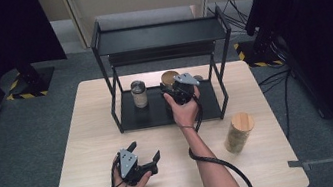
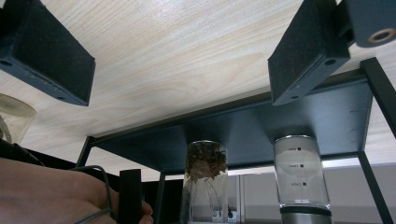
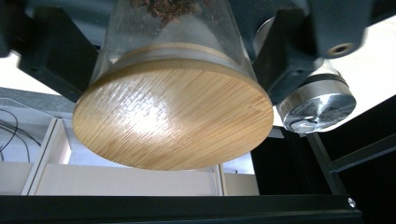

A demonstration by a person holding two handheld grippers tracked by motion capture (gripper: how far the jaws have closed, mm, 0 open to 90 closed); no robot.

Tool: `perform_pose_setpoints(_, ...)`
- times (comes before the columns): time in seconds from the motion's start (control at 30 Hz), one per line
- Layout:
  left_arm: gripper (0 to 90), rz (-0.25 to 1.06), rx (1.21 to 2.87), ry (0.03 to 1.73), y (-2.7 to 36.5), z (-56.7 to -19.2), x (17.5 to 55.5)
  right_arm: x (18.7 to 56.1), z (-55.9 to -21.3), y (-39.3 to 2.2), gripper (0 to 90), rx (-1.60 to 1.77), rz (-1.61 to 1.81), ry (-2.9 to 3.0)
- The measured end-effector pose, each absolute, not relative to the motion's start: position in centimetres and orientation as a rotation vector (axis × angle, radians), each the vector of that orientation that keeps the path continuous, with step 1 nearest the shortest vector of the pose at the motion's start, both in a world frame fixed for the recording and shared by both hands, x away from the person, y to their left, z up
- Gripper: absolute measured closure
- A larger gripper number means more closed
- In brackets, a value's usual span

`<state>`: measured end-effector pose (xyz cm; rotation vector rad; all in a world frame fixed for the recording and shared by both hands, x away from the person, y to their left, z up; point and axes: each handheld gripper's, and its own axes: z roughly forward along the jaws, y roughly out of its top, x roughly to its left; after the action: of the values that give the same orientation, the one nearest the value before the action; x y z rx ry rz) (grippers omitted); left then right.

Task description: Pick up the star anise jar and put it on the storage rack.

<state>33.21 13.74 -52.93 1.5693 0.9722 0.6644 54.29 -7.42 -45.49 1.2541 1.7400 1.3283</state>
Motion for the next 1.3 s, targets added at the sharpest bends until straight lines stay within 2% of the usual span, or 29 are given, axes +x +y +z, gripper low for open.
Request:
perform_pose_setpoints(0.23, 6.6, 0.67, 1.572, 0.969, 13.7, -52.9, 33.2, 54.0, -45.2, -7.5, 5.9, 1.266, 1.331, 1.754)
perform_pose_setpoints(0.47, 6.6, 0.669, 1.571, 0.971, 13.7, -52.9, 33.2, 53.4, -45.1, -7.7, 2.2, 1.275, 1.322, 1.755)
perform_pose_setpoints(1.3, 6.5, 0.674, 1.575, 0.971, 13.6, -52.9, 33.2, 49.7, -44.6, -8.7, 1.6, 1.246, 1.3, 1.84)
